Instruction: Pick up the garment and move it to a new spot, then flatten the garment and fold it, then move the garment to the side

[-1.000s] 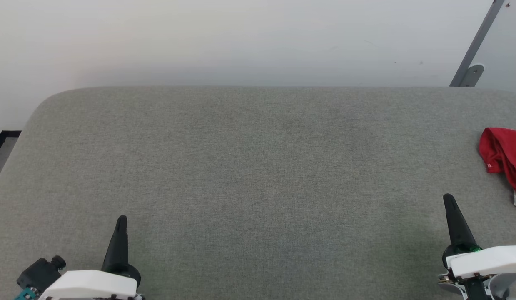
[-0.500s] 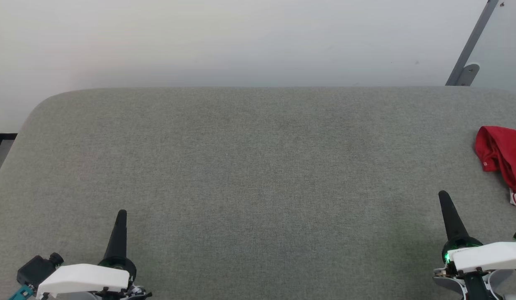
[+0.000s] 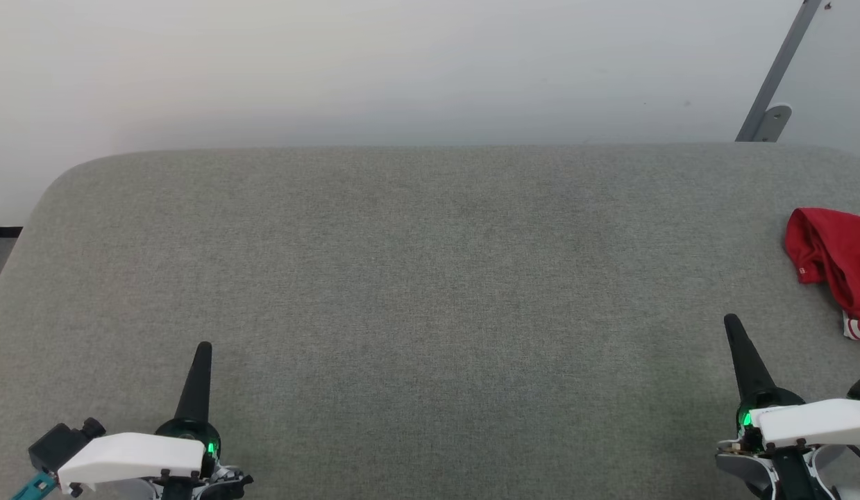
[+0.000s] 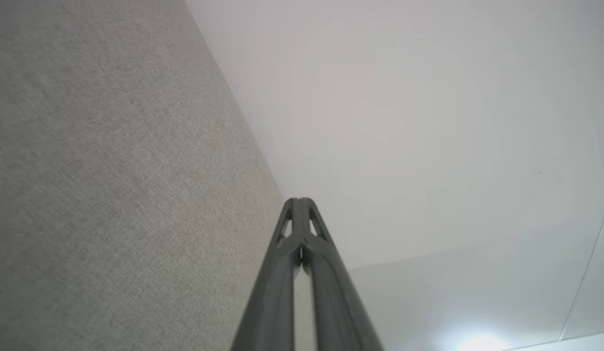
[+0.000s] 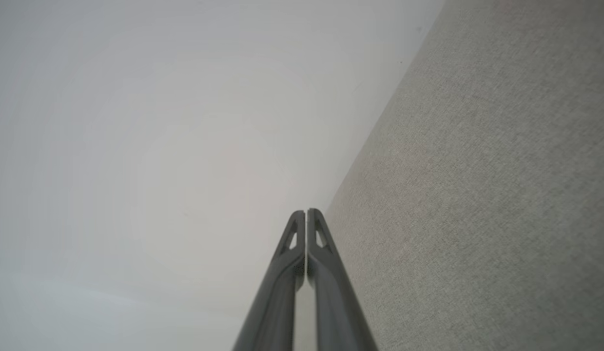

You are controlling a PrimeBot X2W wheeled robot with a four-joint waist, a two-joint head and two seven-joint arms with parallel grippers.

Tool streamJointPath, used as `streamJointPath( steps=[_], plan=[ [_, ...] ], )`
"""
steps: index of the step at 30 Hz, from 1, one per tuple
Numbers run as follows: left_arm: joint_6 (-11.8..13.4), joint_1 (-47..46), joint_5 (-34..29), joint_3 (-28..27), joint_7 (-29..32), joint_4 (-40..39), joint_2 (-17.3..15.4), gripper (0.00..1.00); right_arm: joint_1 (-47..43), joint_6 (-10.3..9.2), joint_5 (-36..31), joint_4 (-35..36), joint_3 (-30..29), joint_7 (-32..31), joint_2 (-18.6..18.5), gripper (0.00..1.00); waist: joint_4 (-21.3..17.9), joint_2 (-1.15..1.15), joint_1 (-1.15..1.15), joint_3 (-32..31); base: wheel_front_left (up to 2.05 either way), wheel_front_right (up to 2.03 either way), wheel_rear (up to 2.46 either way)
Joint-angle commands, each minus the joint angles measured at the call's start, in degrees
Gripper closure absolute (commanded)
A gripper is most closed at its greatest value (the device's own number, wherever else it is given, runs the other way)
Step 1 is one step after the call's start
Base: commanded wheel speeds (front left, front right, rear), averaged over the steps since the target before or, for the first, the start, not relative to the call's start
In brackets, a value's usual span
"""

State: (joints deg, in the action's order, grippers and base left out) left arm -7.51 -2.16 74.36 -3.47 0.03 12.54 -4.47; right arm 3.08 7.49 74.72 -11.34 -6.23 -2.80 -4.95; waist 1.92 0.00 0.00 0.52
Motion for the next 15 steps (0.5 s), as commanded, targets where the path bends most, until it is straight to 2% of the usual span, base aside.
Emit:
streamJointPath(
  steps=[1,15],
  plan=[
    [0.03,-1.37,1.11,-0.3,0.46,-0.2,-0.14,1.0,1.21,0.01,1.24,0.18,-0.21,-0.5,0.13,1.0,-0.05,0.0,0.0,-0.01,0.0,0.0,0.0],
    [0.03,-2.48,7.45,-0.91,2.3,0.41,0.13,1.0,1.99,0.0,7.12,-0.91,-0.28,-1.77,0.85,1.0,-0.63,0.0,0.0,-0.11,0.0,0.0,0.0]
  ],
)
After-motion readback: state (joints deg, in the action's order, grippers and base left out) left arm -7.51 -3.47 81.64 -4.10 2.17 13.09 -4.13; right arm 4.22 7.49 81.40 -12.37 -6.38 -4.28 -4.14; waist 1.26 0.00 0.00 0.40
